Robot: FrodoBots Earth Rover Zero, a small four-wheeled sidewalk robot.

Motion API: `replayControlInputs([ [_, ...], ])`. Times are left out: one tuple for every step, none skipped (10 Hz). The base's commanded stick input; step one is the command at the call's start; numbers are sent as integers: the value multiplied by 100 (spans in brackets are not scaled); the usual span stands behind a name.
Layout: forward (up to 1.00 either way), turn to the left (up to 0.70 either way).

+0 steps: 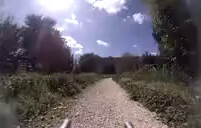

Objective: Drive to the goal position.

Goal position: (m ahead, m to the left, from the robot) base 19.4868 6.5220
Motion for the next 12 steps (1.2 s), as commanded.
replayControlInputs([
  [85, -34],
  [85, -28],
  [85, -14],
  [85, 0],
  [85, -6],
  [85, -34],
  [85, -26],
  [85, -12],
  [85, -3],
  [85, -12],
  [85, -34],
  [84, -27],
])
